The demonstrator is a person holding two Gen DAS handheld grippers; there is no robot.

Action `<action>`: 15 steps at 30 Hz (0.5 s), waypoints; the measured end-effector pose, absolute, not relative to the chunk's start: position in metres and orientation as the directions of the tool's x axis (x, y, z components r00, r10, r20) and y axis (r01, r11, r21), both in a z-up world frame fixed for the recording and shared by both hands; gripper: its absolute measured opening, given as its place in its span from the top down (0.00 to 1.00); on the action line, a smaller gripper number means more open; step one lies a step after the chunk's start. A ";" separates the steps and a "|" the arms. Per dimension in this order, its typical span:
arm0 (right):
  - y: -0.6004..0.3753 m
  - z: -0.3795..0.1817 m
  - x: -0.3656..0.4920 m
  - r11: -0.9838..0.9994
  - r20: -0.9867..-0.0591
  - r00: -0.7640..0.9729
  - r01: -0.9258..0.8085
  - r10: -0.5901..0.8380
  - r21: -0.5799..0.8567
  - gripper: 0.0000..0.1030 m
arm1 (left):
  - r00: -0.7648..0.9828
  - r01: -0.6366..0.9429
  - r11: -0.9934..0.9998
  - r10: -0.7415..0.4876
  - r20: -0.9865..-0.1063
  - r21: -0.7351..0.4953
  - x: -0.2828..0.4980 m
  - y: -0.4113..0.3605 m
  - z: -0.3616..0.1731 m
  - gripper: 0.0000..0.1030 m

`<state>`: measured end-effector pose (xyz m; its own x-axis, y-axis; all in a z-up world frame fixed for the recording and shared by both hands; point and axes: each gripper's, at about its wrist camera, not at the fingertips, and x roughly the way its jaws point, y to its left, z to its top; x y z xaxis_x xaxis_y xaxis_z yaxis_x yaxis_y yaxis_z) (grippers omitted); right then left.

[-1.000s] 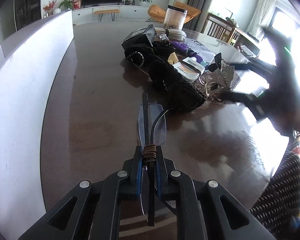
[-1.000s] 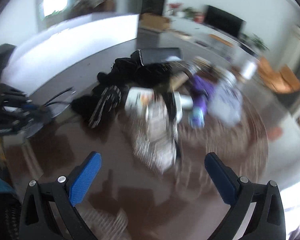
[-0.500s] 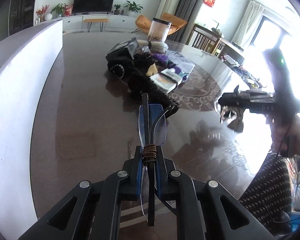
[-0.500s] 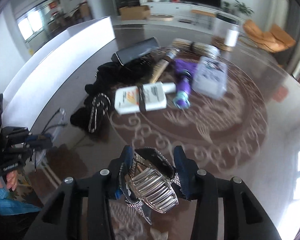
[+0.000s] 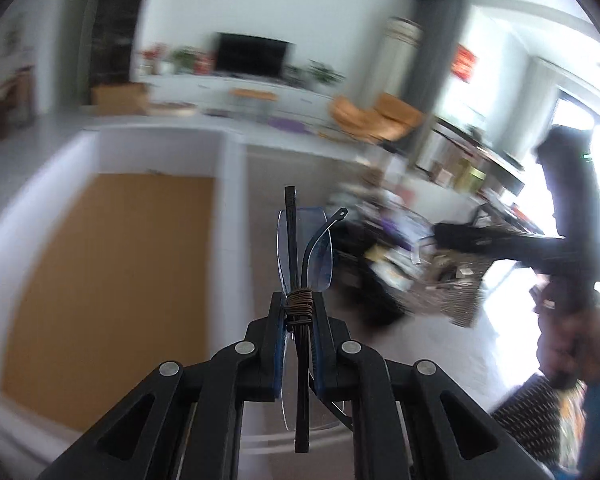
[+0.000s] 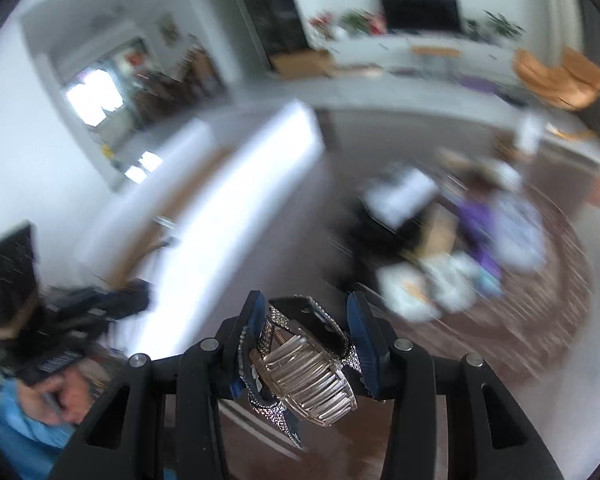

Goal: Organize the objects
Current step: 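Carry both items over the cardboard box and open both grippers to drop them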

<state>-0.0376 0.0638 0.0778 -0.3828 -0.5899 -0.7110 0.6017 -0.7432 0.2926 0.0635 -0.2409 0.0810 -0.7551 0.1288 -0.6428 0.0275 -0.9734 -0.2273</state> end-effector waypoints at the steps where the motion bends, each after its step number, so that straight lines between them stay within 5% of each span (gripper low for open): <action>1: 0.038 0.092 -0.033 -0.701 -0.674 -0.362 0.632 -0.644 0.330 0.57 | -0.761 0.082 -0.975 0.073 -0.645 -0.206 0.068 -0.259 0.084 0.89; 5: -0.043 0.118 -0.024 -0.566 -0.584 -0.252 0.690 -0.772 0.450 0.57 | -0.717 0.267 -0.952 -0.093 -0.691 -0.149 0.082 -0.320 0.075 0.89; 9: -0.119 0.112 -0.012 -0.524 -0.602 -0.197 0.733 -0.774 0.433 0.57 | -0.643 0.354 -0.927 -0.147 -0.752 -0.121 0.094 -0.349 0.050 0.89; 12: -0.162 0.088 -0.005 -0.513 -0.643 -0.140 0.737 -0.753 0.440 0.48 | -0.603 0.389 -0.915 -0.166 -0.780 -0.107 0.097 -0.355 0.037 0.71; 14: -0.175 0.076 -0.002 -0.517 -0.669 -0.123 0.741 -0.733 0.430 0.34 | -0.593 0.404 -0.910 -0.188 -0.783 -0.088 0.096 -0.354 0.034 0.37; 15: -0.176 0.073 -0.001 -0.524 -0.676 -0.130 0.741 -0.726 0.419 0.33 | -0.600 0.407 -0.910 -0.197 -0.775 -0.084 0.096 -0.352 0.034 0.29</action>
<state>-0.0009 -0.1765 0.0726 -0.1305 -0.7257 -0.6756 0.7414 -0.5238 0.4195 0.0963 -0.3522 0.0344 -0.6004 -0.1974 -0.7750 0.4069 -0.9096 -0.0836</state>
